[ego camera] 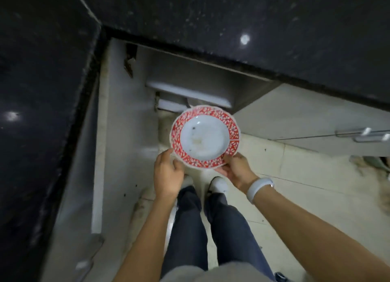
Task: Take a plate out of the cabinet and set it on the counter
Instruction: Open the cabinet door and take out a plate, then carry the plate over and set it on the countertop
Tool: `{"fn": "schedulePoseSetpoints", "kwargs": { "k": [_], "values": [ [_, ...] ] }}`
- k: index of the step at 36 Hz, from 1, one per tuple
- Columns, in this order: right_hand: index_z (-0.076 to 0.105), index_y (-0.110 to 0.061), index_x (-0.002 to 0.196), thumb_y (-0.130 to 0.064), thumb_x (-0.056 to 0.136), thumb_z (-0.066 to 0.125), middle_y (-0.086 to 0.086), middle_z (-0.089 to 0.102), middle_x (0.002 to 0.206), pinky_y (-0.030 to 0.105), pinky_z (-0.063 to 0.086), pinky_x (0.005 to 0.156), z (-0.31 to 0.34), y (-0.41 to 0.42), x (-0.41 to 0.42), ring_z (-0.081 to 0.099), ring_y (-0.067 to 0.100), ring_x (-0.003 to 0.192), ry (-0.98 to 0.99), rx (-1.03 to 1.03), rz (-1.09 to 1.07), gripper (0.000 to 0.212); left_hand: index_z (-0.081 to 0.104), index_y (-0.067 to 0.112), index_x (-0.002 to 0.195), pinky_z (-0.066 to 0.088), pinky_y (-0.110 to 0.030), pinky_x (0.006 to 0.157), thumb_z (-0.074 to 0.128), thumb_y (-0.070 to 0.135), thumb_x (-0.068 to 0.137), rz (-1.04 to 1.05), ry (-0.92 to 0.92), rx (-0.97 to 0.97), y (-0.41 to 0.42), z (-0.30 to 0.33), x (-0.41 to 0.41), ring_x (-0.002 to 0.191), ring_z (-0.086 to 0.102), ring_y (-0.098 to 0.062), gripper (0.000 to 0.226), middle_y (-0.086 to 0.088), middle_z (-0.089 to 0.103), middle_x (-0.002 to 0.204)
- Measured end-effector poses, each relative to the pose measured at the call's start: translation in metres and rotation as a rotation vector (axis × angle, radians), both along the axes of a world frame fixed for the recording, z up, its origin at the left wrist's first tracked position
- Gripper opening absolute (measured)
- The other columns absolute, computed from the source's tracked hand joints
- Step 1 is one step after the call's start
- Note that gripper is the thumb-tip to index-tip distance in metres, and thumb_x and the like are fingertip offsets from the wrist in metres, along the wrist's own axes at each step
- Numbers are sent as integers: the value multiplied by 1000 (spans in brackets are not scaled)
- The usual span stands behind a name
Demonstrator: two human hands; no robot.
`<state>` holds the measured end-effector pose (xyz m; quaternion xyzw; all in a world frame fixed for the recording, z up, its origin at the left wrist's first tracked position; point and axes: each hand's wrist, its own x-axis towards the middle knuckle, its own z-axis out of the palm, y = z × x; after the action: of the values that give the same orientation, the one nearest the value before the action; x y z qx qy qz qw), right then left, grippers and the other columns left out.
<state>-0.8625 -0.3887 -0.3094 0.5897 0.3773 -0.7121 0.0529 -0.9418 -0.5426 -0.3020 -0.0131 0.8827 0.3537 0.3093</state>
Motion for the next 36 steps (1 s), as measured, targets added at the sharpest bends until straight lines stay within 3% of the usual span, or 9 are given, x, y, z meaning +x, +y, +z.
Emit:
{"fn": "schedulePoseSetpoints", "kwargs": {
  "k": [2, 6, 10, 19, 25, 32, 36],
  "values": [
    [54, -8, 93, -5, 89, 49, 11, 62, 81, 43, 57, 75, 28, -1, 29, 61, 24, 70, 1, 16, 34, 7, 52, 11, 122, 44, -44, 101, 46, 5, 86, -20, 10, 0, -6, 22, 9, 117, 52, -35, 36, -19, 55, 126],
    [53, -9, 111, -9, 91, 47, 9, 67, 91, 24, 60, 57, 78, 8, 81, 67, 21, 76, 22, 115, 166, 21, 52, 6, 122, 38, -40, 101, 45, 6, 88, -123, 61, 16, 1, 68, 22, 120, 47, -33, 35, -20, 54, 126],
    [55, -10, 115, -15, 93, 46, 9, 67, 93, 30, 60, 68, 125, 29, 120, 66, 24, 82, 15, 253, 196, 24, 46, 7, 128, 36, -43, 108, 44, 8, 87, -263, 67, -9, 27, 104, 23, 126, 43, -32, 41, -18, 50, 134],
    [56, -15, 105, -14, 93, 45, 8, 66, 97, 21, 60, 61, 203, 101, 185, 64, 23, 84, 105, 454, -142, 17, 47, 5, 127, 37, -47, 108, 47, 5, 88, -637, 309, 164, 152, 170, 25, 125, 43, -33, 39, -17, 50, 134],
    [57, -15, 104, -11, 93, 44, 3, 67, 86, 21, 58, 58, 226, 170, 228, 67, 7, 63, 174, 491, -372, 18, 48, 5, 126, 37, -45, 104, 48, 6, 87, -881, 459, 276, 265, 204, 51, 121, 46, -33, 39, -16, 52, 130],
    [55, -8, 107, -10, 93, 44, 6, 66, 84, 24, 60, 59, 242, 265, 285, 69, 7, 59, 255, 487, -524, 18, 41, 13, 132, 37, -48, 107, 44, 14, 90, -1042, 539, 236, 398, 227, 96, 126, 41, -29, 42, -10, 44, 139],
    [56, -7, 101, -9, 93, 43, -4, 74, 63, 23, 58, 52, 252, 316, 316, 69, 9, 57, 297, 458, -565, 16, 39, 12, 133, 37, -51, 104, 44, 15, 90, -1102, 546, 197, 463, 233, 131, 127, 40, -32, 43, -11, 42, 141]
  ]
}}
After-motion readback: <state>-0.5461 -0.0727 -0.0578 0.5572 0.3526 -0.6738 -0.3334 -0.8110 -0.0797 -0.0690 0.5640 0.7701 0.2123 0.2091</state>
